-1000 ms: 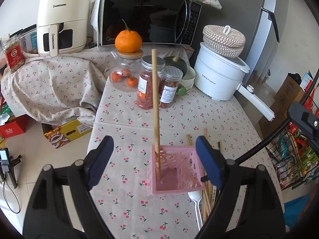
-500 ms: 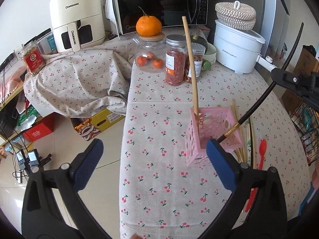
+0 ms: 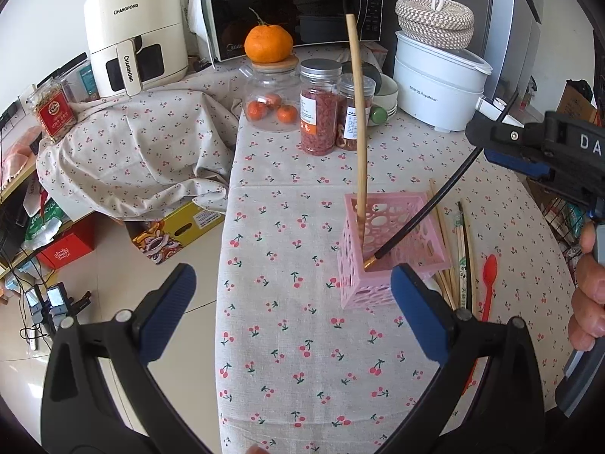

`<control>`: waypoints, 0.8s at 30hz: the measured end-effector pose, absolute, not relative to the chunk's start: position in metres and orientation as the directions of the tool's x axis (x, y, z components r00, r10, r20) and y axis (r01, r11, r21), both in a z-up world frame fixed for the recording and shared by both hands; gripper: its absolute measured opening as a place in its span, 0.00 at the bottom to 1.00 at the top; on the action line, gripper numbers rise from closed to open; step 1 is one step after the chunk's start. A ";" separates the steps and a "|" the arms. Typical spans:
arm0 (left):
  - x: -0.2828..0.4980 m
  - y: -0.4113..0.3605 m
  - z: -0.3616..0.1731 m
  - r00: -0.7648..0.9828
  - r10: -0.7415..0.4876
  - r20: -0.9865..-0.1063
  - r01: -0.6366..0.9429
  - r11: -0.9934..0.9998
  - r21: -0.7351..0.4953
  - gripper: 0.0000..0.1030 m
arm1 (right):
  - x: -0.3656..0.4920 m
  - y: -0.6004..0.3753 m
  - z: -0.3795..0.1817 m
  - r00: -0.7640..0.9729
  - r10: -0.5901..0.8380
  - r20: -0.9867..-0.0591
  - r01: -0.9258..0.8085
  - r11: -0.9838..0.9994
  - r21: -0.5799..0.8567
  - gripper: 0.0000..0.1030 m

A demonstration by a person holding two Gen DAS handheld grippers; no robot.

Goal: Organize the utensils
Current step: 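Release the wooden chopstick in the basket while the right tool drops the black chopstick in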

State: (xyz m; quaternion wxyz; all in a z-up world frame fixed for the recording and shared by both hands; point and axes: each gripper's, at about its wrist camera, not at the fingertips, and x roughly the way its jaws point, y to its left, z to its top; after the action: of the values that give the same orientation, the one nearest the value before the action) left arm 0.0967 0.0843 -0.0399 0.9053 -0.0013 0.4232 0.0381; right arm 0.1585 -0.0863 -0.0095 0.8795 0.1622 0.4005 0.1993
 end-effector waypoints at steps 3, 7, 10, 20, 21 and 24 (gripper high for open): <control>0.095 0.082 -0.039 0.639 0.059 -0.767 -0.065 0.998 0.023 0.99 | 0.155 -0.093 -0.005 0.618 0.485 -0.619 -0.213 0.861 0.462 0.66; 0.094 0.079 -0.039 0.633 0.039 -0.773 -0.055 0.998 0.006 0.99 | 0.147 -0.103 0.007 0.646 0.468 -0.603 -0.217 0.870 0.443 0.85; 0.091 0.074 -0.039 0.633 0.021 -0.774 -0.041 0.999 -0.006 0.99 | 0.140 -0.113 0.015 0.670 0.437 -0.600 -0.214 0.888 0.408 0.91; 0.079 0.051 -0.049 0.583 -0.078 -0.809 0.044 0.997 -0.064 0.99 | 0.116 -0.150 0.014 0.706 0.266 -0.657 -0.188 0.964 0.188 1.00; 0.079 0.049 -0.051 0.575 -0.088 -0.813 0.052 0.996 -0.071 0.99 | 0.114 -0.155 0.012 0.701 0.257 -0.665 -0.184 0.966 0.180 1.00; 0.078 0.042 -0.056 0.552 -0.112 -0.826 0.067 0.994 -0.090 0.99 | 0.109 -0.168 0.004 0.680 0.238 -0.693 -0.171 0.971 0.166 1.00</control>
State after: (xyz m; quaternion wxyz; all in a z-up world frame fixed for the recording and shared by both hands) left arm 0.0781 0.0424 -0.0562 0.8807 -0.0242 0.4703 -0.0509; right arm 0.1086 -0.1683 0.0040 0.9155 0.0438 0.3840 0.1115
